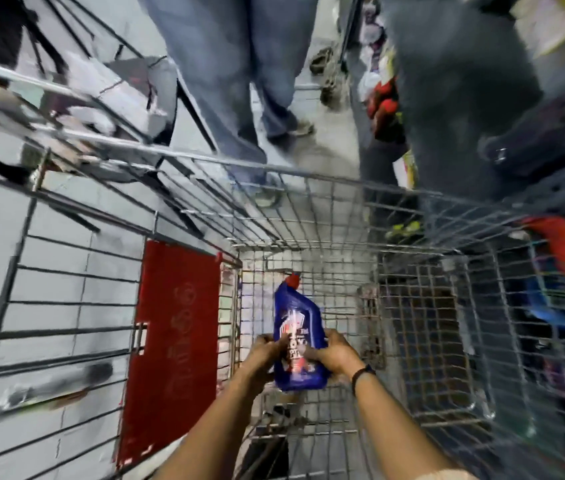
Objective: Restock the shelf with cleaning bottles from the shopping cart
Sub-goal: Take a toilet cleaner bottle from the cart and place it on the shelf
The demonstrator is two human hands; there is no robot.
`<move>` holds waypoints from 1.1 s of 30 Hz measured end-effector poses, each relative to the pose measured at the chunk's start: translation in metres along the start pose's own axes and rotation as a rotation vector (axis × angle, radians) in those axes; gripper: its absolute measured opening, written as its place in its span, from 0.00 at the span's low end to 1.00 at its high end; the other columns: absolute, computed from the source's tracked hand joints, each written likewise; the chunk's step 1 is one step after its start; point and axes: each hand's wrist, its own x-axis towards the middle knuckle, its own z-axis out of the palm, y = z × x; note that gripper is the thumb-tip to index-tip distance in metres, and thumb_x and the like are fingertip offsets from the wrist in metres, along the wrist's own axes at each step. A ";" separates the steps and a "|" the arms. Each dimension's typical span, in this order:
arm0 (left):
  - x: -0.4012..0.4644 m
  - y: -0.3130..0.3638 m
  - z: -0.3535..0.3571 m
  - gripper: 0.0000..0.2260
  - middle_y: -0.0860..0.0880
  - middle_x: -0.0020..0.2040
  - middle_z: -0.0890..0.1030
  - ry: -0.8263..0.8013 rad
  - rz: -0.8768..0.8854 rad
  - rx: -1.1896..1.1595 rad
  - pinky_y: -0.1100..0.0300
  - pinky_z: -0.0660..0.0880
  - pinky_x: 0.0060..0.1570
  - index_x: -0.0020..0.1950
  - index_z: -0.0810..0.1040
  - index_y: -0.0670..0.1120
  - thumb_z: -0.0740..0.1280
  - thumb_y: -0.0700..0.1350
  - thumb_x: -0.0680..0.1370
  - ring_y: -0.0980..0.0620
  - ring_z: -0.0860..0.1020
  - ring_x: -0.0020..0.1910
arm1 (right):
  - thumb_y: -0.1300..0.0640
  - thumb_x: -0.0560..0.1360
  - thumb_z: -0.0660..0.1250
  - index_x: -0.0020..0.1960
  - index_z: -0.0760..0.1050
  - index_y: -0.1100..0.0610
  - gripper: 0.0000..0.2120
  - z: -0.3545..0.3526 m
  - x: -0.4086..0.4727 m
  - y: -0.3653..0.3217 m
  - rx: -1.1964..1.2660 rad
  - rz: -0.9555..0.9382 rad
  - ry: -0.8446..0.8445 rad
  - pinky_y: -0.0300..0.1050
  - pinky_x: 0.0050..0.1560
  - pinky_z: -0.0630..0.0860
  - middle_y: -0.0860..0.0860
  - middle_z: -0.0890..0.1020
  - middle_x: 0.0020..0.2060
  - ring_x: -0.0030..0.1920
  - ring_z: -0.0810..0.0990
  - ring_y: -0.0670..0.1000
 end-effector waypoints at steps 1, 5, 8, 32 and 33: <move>-0.010 0.006 0.004 0.15 0.47 0.41 0.78 -0.024 0.035 0.038 0.58 0.72 0.36 0.54 0.72 0.39 0.66 0.48 0.75 0.52 0.76 0.41 | 0.69 0.69 0.68 0.40 0.73 0.57 0.09 -0.008 -0.016 -0.002 0.079 0.001 -0.010 0.51 0.44 0.79 0.55 0.80 0.40 0.40 0.78 0.54; -0.074 0.035 0.035 0.13 0.42 0.43 0.78 -0.107 0.199 0.215 0.61 0.70 0.38 0.51 0.74 0.39 0.69 0.46 0.73 0.48 0.75 0.41 | 0.66 0.70 0.68 0.57 0.73 0.66 0.16 -0.043 -0.087 -0.005 0.248 -0.073 0.034 0.43 0.41 0.78 0.58 0.82 0.44 0.38 0.79 0.50; -0.132 0.046 0.058 0.14 0.41 0.45 0.78 -0.237 0.330 0.352 0.59 0.73 0.41 0.48 0.77 0.41 0.72 0.47 0.69 0.47 0.75 0.44 | 0.64 0.70 0.69 0.49 0.75 0.56 0.09 -0.066 -0.146 0.004 0.364 -0.167 0.041 0.45 0.41 0.77 0.51 0.81 0.39 0.37 0.80 0.48; -0.362 -0.022 0.425 0.31 0.32 0.58 0.77 -0.860 1.454 1.092 0.49 0.76 0.55 0.63 0.63 0.31 0.74 0.35 0.66 0.44 0.77 0.52 | 0.63 0.57 0.80 0.58 0.72 0.56 0.33 -0.262 -0.463 0.164 0.442 -0.670 1.390 0.45 0.55 0.77 0.57 0.82 0.54 0.52 0.79 0.49; -0.361 -0.023 0.438 0.27 0.32 0.57 0.77 -0.870 1.457 1.105 0.51 0.75 0.55 0.61 0.64 0.31 0.73 0.34 0.67 0.47 0.76 0.52 | 0.63 0.57 0.79 0.61 0.70 0.58 0.35 -0.270 -0.464 0.166 0.452 -0.664 1.400 0.36 0.53 0.75 0.56 0.81 0.55 0.53 0.78 0.48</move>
